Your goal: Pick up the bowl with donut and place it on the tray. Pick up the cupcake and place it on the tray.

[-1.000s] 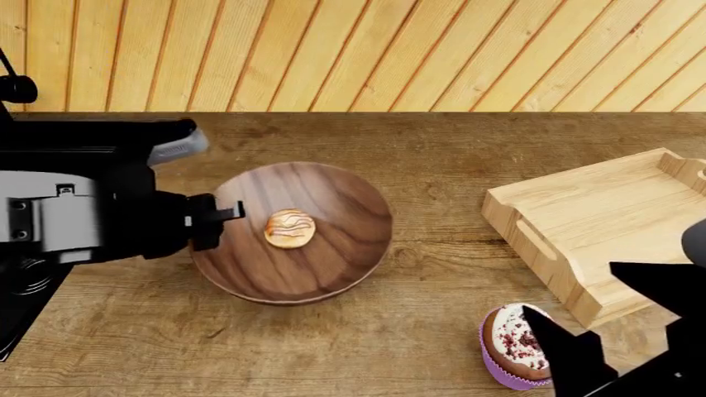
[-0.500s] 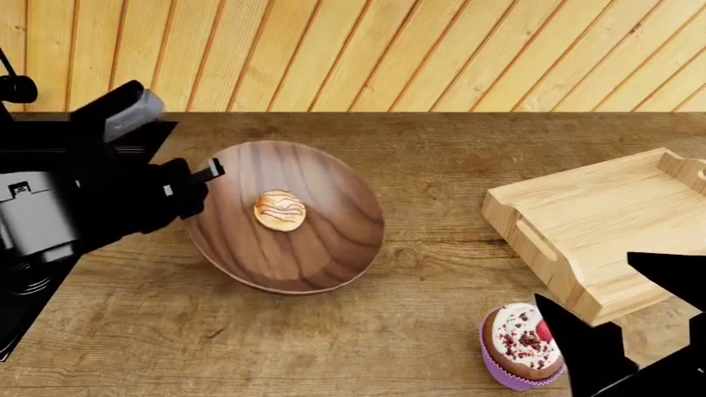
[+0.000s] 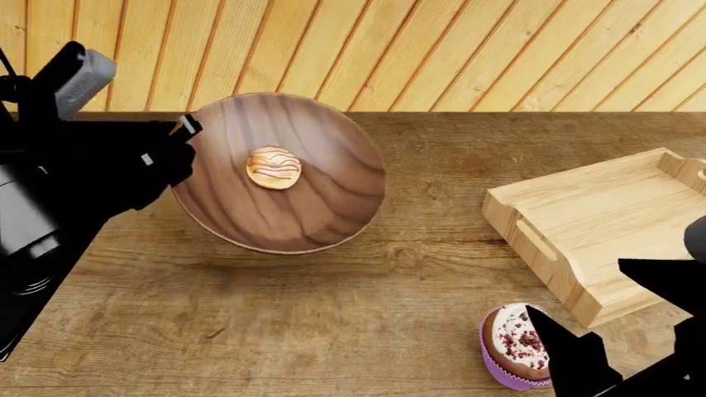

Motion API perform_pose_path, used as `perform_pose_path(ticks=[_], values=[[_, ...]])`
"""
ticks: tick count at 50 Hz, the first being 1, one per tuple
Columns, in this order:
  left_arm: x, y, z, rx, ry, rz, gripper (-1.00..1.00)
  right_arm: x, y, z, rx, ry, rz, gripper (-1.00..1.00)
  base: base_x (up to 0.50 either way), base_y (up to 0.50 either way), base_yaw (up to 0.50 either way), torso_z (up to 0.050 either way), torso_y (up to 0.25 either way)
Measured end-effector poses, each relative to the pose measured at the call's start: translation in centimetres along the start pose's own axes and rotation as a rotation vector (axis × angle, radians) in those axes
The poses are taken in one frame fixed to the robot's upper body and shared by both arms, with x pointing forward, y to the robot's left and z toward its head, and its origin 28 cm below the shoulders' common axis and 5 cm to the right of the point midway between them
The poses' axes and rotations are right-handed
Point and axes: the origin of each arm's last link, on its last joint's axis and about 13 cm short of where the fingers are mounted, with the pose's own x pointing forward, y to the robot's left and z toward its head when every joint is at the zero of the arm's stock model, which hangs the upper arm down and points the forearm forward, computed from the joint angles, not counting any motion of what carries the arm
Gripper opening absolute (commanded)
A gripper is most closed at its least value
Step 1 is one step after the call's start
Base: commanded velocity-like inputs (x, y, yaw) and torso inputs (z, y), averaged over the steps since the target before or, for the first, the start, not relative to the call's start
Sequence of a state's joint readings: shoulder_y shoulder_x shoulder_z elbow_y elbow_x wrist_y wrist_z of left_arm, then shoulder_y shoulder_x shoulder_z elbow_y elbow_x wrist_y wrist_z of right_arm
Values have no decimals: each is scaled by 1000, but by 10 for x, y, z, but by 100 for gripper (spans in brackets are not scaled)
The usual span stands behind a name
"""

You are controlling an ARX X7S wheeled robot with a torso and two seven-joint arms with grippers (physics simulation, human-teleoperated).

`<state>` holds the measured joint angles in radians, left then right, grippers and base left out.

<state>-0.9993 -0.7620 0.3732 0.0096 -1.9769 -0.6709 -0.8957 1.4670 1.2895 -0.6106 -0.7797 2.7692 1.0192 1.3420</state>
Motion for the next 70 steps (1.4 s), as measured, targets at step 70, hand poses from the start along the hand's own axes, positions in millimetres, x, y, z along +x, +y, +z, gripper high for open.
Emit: perform_pose_path(ticks=[70], values=[[2, -5, 4, -46, -59, -28, -100, 60, 13, -24, 34, 329, -4, 100, 0, 0, 0, 0, 0]])
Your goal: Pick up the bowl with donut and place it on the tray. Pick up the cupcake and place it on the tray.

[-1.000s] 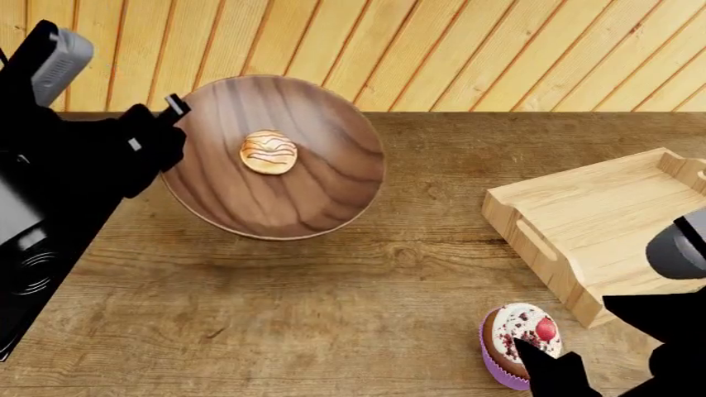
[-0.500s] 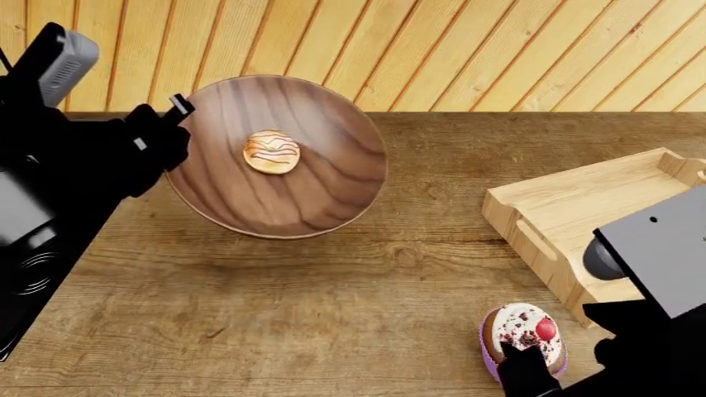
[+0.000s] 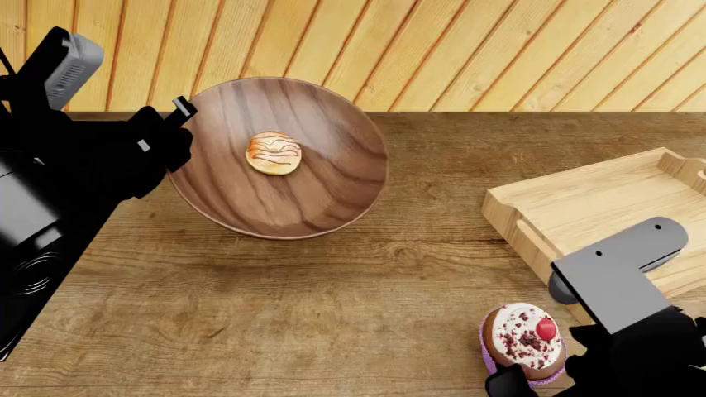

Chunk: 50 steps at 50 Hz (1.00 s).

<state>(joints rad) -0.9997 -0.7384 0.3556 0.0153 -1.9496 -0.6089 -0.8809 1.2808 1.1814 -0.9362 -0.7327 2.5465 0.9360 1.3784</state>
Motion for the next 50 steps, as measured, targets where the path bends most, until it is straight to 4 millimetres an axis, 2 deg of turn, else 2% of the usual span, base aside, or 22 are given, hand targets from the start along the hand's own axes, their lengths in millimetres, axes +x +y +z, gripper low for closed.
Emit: perform_pose_path(ticks=[24, 25, 36, 50], values=[[0, 0, 0, 2, -6, -9, -100, 22, -5, -8, 0, 61, -7, 100, 0, 0, 0, 0, 1], [0, 0, 0, 2, -6, -9, -100, 23, -5, -7, -1, 61, -8, -100, 0, 0, 0, 0, 0], [1, 0, 1, 3, -7, -14, -100, 25, -4, -5, -31, 37, -5, -100, 0, 0, 0, 0, 0], [-1, -3, 2, 6, -7, -21, -100, 14, -4, -3, -70, -13, -1, -100, 0, 0, 0, 0, 1]])
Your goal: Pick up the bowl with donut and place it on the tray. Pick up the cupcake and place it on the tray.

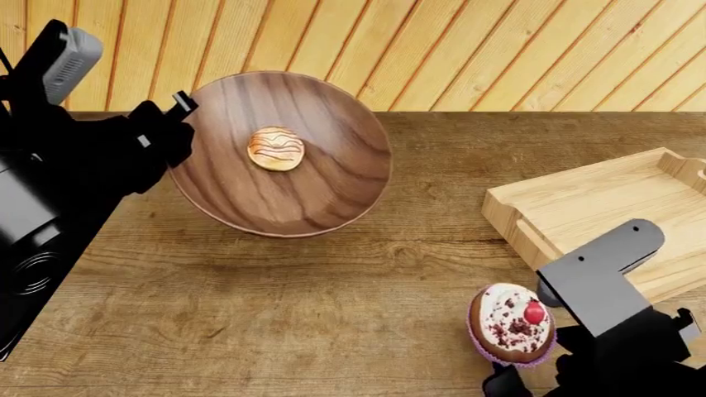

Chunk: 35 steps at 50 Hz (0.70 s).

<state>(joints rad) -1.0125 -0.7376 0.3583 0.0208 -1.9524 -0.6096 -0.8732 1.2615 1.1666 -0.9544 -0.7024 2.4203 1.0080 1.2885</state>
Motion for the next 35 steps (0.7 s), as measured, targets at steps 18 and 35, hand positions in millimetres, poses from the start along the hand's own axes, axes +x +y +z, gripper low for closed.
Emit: perform_pose_path(ticks=[18, 35], values=[[-2, -18, 6, -32, 27, -35, -100, -30, -6, 21, -8, -82, -25, -100, 0, 0, 0, 1, 1], [-9, -43, 18, -33, 29, -105, -100, -59, -25, 47, 37, -176, -83, -100, 0, 0, 0, 0, 1]])
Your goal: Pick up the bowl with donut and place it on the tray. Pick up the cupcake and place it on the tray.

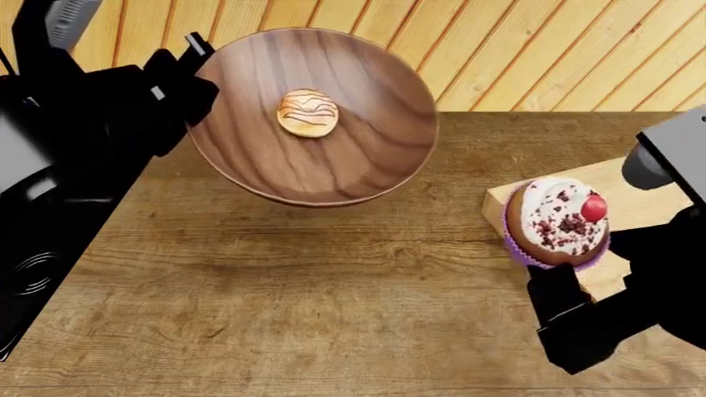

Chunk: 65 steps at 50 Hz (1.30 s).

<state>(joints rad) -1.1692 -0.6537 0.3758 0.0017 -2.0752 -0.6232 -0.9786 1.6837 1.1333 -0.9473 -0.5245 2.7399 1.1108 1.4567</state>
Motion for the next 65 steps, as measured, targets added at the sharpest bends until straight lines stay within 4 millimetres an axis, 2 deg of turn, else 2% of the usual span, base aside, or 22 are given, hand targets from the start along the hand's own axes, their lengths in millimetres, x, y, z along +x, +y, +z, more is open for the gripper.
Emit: perform_pose_path(ticks=[7, 30, 57, 65], values=[[-1, -6, 2, 4, -3, -18, -100, -4, -9, 8, 33, -30, -41, -100, 0, 0, 0, 0, 0], [5, -17, 5, 17, -4, -43, -100, -1, -28, 9, 97, -32, -122, -100, 0, -500, 0, 0, 1], [4, -25, 7, 16, -3, -71, -100, 21, -29, 13, 89, -23, -116, -100, 0, -500, 0, 0, 0], [2, -24, 6, 11, -5, -74, -100, 30, -27, 19, 94, -46, -114, -100, 0, 0, 0, 0, 1]])
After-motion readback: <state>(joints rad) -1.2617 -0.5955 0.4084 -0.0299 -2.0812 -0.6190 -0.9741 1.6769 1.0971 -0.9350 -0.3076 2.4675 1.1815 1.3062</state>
